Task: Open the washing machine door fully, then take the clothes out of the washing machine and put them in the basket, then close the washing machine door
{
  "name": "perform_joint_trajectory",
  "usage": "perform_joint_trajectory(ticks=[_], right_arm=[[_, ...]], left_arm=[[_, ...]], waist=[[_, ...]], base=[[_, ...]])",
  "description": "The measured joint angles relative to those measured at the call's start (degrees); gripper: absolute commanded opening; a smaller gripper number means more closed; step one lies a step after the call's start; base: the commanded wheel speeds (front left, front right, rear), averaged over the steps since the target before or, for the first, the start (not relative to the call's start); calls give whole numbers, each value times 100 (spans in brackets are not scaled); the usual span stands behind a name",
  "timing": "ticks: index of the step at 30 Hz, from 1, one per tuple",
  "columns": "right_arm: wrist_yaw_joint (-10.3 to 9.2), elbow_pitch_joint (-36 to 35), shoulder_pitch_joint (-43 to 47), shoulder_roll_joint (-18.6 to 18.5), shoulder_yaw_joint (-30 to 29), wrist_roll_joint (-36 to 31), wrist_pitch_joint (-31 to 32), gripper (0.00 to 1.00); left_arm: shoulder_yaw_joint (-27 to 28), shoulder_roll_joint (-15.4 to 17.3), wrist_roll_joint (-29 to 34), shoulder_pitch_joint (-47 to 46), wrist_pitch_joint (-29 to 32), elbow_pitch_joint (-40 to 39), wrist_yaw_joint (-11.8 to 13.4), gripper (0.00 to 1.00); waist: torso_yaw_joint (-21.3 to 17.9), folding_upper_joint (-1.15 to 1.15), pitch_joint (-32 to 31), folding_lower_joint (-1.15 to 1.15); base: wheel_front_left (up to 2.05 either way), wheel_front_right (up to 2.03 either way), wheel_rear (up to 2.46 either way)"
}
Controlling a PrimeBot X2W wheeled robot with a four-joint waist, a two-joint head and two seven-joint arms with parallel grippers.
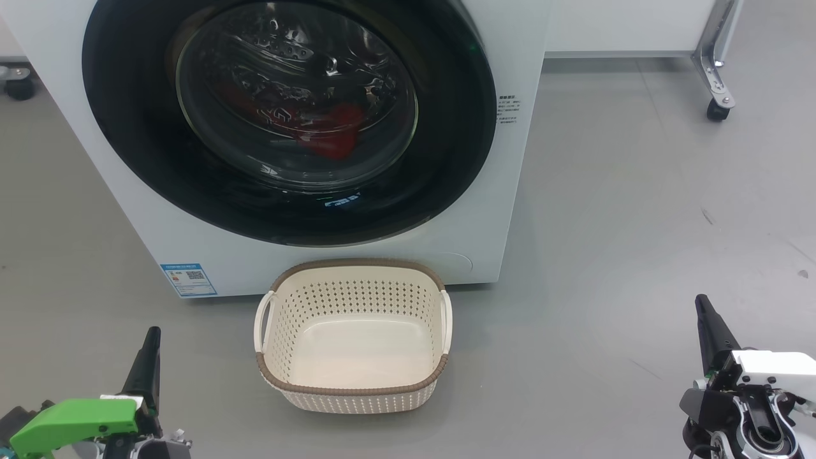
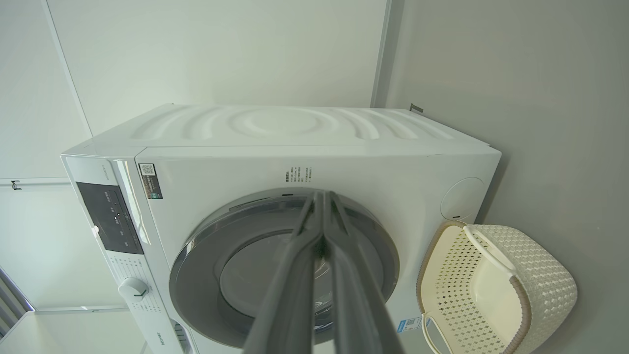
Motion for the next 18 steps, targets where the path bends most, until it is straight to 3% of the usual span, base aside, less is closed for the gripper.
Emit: perform_joint_trajectory(ticks=[18], right_arm=[[0,0,0,0,-1,-1,0,0]], left_arm=[[0,0,0,0,0,0,0,0]], waist=[[0,0,0,0]], base=[[0,0,0]])
